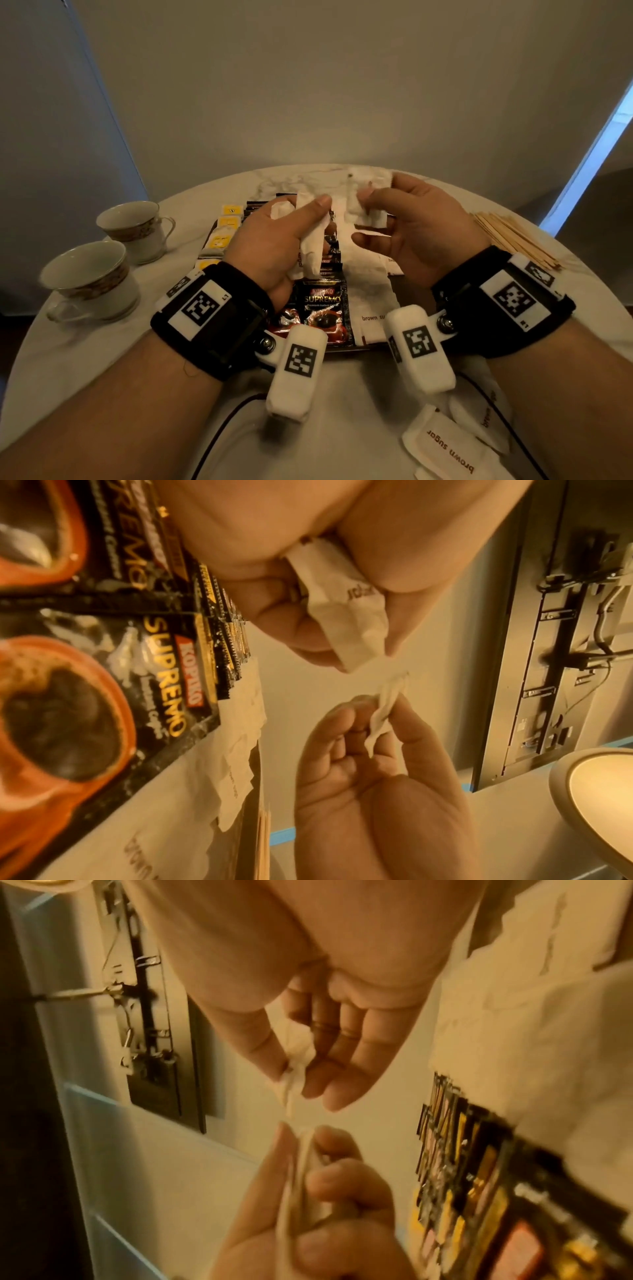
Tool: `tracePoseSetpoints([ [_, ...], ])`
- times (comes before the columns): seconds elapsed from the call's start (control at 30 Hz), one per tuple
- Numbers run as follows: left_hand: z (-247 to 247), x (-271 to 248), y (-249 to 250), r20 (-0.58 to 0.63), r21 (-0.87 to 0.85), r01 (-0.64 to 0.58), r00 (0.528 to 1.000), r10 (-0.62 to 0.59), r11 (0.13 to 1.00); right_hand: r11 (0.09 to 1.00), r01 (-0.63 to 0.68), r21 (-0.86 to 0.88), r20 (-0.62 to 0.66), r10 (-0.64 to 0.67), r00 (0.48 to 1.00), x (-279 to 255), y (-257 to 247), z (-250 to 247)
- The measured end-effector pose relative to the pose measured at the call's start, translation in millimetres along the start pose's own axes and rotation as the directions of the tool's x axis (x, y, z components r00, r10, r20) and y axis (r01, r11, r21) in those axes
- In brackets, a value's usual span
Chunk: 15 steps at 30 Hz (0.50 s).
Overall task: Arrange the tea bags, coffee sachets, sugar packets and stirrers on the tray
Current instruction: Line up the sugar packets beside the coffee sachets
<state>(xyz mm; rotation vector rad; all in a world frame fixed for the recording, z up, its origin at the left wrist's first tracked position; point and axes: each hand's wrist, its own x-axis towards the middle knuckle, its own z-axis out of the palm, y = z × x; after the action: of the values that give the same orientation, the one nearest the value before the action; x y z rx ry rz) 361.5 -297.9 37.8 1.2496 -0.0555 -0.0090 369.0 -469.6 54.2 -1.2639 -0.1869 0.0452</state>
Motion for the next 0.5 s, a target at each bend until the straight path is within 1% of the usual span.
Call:
tracePoseSetpoints([
  [0.1,0,-2,2,0.025,-0.018,-0.024,0.999,0.025,1.000,0.972,0.017,-0.236,0.116,0.011,0.993,-4,4,-1],
  [0.17,0,-3,2,0.047,-0.015,-0.045,0.998,0.046,0.999,0.954,0.033,-0.299,0.135,0.007,0.991,-5,4,-3],
  [0.23,-1,-2,3,0.037,-0.001,-0.052,0.998,0.052,0.999,0.945,0.034,-0.325,0.128,0.008,0.992,-4,2,-5],
  [0.3,-3,-2,3,0.001,0.007,-0.065,0.998,0.065,0.998,0.930,0.021,-0.367,0.118,0.025,0.993,-3,0,-7],
  [0.37,-3,-1,4,-0.018,-0.021,-0.062,0.998,0.061,0.998,0.908,-0.008,-0.418,0.090,0.050,0.995,-2,-2,-10],
  [0.43,-2,0,3,-0.035,-0.038,-0.060,0.998,0.058,0.998,0.909,-0.025,-0.416,0.035,0.043,0.998,0,-6,-13],
  [0.5,-2,1,0,-0.037,-0.024,-0.054,0.998,0.053,0.998,0.920,-0.002,-0.392,0.003,0.003,1.000,1,-8,-15],
])
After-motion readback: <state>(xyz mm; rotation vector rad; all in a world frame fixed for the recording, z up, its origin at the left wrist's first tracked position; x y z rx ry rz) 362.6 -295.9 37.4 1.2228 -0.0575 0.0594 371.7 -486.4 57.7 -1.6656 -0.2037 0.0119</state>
